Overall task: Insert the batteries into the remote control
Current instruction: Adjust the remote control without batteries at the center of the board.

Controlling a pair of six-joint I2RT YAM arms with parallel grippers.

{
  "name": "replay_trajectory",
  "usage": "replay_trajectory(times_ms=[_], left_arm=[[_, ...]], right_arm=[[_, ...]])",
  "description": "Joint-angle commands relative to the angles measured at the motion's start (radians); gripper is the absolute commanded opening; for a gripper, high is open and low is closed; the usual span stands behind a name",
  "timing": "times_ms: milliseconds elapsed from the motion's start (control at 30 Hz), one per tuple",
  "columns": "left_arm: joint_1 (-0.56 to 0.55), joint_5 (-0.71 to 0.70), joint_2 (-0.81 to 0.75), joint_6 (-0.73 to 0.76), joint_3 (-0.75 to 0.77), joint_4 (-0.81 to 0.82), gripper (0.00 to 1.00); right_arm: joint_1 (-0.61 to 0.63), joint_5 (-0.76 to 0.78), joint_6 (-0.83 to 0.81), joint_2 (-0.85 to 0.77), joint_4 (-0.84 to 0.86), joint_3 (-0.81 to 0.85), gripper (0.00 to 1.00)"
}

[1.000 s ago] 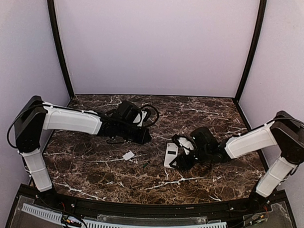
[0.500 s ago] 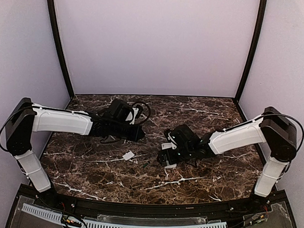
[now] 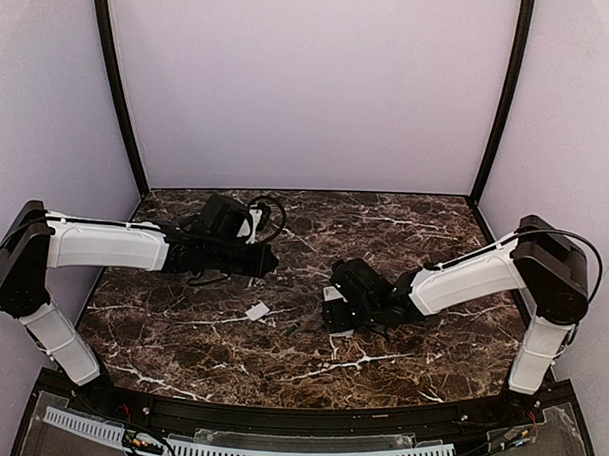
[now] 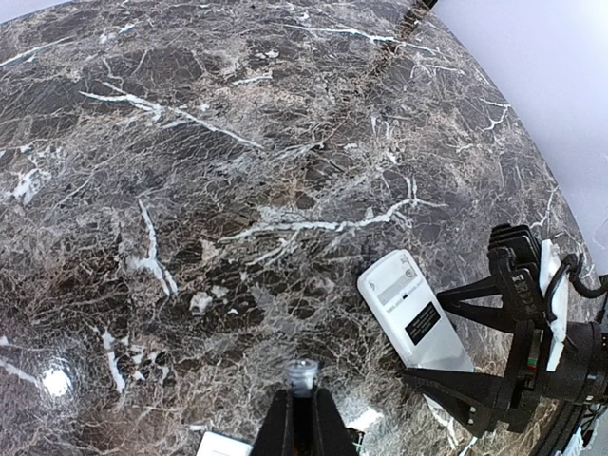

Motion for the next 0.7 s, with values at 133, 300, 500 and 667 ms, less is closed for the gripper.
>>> replay_trajectory(times_ms=[133,300,500,667], left_arm=[[0.002,-0.011,-0.047,0.004,-0.029,0.002,0.01],[0.002,-0.012,-0.047,0.005,-0.028,0.002,0.01],[0.004,0.004,-0.046,0.008,-0.032,0.002,0.01],[0.002,0.073,-0.040,0.030,-0.041,0.067,0.00]], right_arm=[[0.048,-0.076,0.037,0.019,-0.131,-0.175,0.69],[0.052,-0.103,0.015,-0.011,-0.091,-0.216,0.62],[0.077,-0.143,-0.032,-0.046,-0.021,-0.286,0.69],[0.088,-0.152,-0.088,-0.060,0.025,-0.314,0.61]])
